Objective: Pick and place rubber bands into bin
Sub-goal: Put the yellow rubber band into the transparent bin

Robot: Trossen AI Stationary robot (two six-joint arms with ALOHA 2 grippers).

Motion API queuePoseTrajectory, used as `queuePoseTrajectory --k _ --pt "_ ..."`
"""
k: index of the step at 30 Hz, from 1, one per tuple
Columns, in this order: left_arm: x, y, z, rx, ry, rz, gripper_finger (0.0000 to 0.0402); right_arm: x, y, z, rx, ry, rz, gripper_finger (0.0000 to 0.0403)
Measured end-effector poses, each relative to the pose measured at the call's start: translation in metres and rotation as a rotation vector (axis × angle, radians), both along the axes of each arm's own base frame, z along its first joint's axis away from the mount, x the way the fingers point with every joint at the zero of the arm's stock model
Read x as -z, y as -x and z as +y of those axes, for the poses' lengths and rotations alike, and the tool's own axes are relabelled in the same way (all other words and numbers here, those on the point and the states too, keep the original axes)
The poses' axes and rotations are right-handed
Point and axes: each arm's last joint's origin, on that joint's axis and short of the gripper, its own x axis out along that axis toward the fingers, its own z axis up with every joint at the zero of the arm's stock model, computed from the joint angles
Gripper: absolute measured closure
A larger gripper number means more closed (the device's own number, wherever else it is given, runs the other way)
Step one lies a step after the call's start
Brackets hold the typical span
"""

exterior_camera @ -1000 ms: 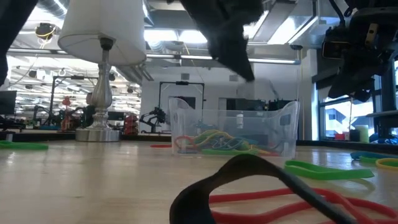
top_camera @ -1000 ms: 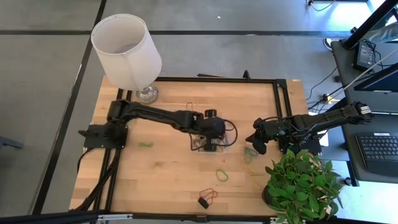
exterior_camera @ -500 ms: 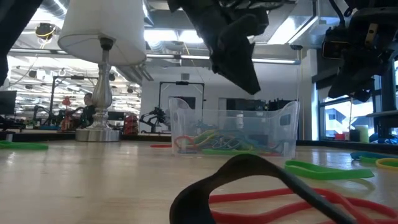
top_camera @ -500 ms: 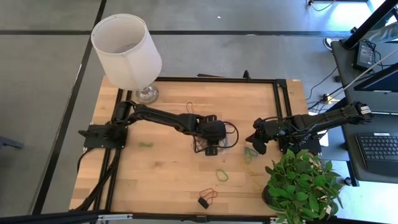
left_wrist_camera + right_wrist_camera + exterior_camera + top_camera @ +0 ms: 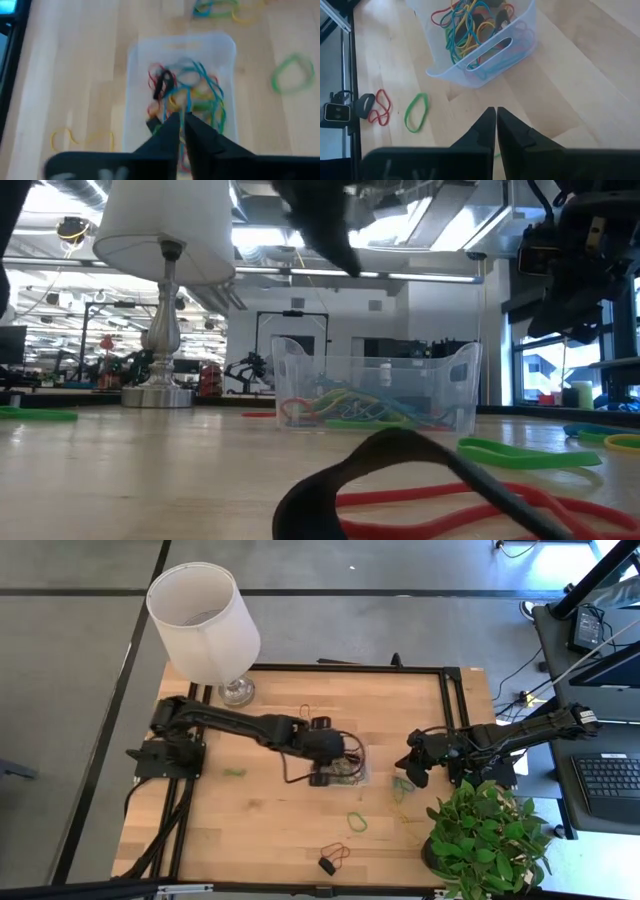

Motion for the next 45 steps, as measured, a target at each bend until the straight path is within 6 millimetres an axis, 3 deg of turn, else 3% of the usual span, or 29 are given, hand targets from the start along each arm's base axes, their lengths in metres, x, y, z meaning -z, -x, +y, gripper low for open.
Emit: queuePoseTrajectory --k 4,16,22,25,30,35,45 --pt "0.012 0.031 -0.007 -0.021 -0.002 0.004 0.0399 0.000 0.000 0.000 -0.002 0.002 -0.001 0.0382" --pt "0.041 0.146 -0.019 -0.078 0.027 -0.170 0.0399 -0.005 -0.007 0.001 0.066 -0.053 -0.025 0.0398" --pt "0.059 0.192 -0.009 -0.067 0.051 -0.239 0.0400 -0.028 -0.042 0.002 0.158 0.037 0.010 0.0400" --pt "0.065 0.212 -0.002 -0.044 0.036 -0.258 0.0400 -0.040 -0.066 0.000 0.186 0.065 0.126 0.0401" --pt "0.073 0.235 0.009 -0.034 0.003 -0.303 0.0400 -0.050 -0.098 -0.004 0.263 0.038 0.427 0.0401" --pt "0.075 0.248 0.017 -0.043 -0.017 -0.345 0.0401 -0.046 -0.121 -0.002 0.313 -0.072 0.665 0.0398" --pt "0.077 0.250 0.020 -0.013 0.038 -0.347 0.0401 -0.017 -0.134 0.036 0.369 -0.307 0.905 0.0326"
